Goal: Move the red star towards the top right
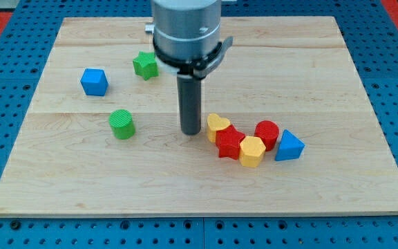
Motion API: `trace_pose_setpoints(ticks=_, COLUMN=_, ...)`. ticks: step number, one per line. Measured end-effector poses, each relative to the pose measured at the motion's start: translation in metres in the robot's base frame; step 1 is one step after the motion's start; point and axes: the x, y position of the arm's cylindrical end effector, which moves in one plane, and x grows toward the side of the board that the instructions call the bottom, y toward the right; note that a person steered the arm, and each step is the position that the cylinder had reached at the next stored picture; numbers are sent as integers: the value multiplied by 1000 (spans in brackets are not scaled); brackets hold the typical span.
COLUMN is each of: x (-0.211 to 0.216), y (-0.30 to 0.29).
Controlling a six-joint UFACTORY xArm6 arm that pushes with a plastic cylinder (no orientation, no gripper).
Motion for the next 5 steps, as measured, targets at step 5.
trace_pose_setpoints(ticks=5, x=57, y=34)
